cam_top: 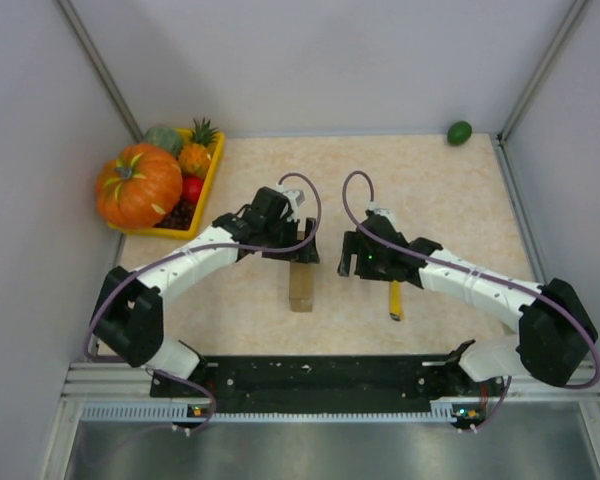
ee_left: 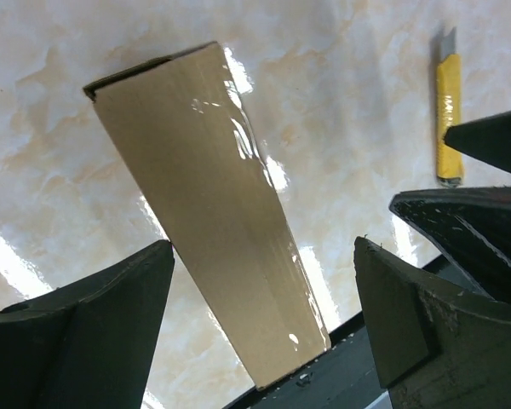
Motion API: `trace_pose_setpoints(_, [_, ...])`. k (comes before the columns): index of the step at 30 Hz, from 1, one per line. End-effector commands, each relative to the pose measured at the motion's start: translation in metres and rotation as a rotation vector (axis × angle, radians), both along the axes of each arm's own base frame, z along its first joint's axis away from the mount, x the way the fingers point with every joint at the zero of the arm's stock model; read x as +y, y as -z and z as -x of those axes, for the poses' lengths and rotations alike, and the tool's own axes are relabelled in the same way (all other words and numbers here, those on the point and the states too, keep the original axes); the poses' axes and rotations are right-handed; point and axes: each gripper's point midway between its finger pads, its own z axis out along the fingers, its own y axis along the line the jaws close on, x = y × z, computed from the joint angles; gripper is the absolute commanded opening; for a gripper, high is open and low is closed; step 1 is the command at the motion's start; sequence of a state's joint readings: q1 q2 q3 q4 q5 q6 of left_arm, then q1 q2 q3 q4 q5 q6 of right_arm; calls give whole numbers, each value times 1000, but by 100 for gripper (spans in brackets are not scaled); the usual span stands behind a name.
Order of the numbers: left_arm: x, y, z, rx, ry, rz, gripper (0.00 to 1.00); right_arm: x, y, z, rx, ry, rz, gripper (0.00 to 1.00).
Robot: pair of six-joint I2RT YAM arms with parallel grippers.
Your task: Unpack the express box
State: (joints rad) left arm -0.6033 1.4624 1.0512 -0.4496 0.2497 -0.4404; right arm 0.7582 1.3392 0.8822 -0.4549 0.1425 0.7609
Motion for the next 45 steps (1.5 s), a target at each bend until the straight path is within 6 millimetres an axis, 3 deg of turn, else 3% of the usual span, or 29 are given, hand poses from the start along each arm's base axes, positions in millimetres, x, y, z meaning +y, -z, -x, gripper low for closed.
trace_pose_setpoints(1, [11,15,-2,52,-14,-152,90,-10,-3,-6,-29,46,-1,81])
trace_pose_setpoints(3, [9,21,-3,71,-17,-169,90,-11,-2,-6,-27,47,2,80])
trace_pose_setpoints(7, [5,32,2,127,-5,-166,79,-14,-1,-7,-26,49,4,80])
trace_pose_setpoints(8, [3,34,2,137,-4,-166,70,-14,-1,-8,-29,50,6,80])
trace_pose_setpoints(12, [-1,38,4,165,11,-159,50,-14,-5,-10,-36,43,2,81])
trace_pose_setpoints(15, [-14,32,8,167,76,-84,39,-13,-7,-10,-40,37,-4,81])
trace_pose_setpoints(20, [-39,13,26,212,223,147,34,-14,-14,-9,-56,30,-11,81])
trace_pose_setpoints(22, [-46,6,24,209,241,228,33,-15,-18,-10,-67,35,-16,80])
trace_pose_setpoints(25, [-49,5,35,264,269,326,34,-15,-20,-9,-71,31,-20,81])
trace_pose_setpoints(30, [-41,29,29,300,219,299,39,-18,-25,-9,-85,36,-17,81])
trace_pose_setpoints(34, [-7,55,3,287,37,126,53,-20,-35,-12,-119,36,-19,82])
trace_pose_setpoints(39, [19,46,-15,200,-64,43,77,-16,-44,-17,-141,7,-13,84])
trace_pose_setpoints(45, [34,39,-19,155,-81,-41,78,-7,-46,-22,-136,-30,-4,84])
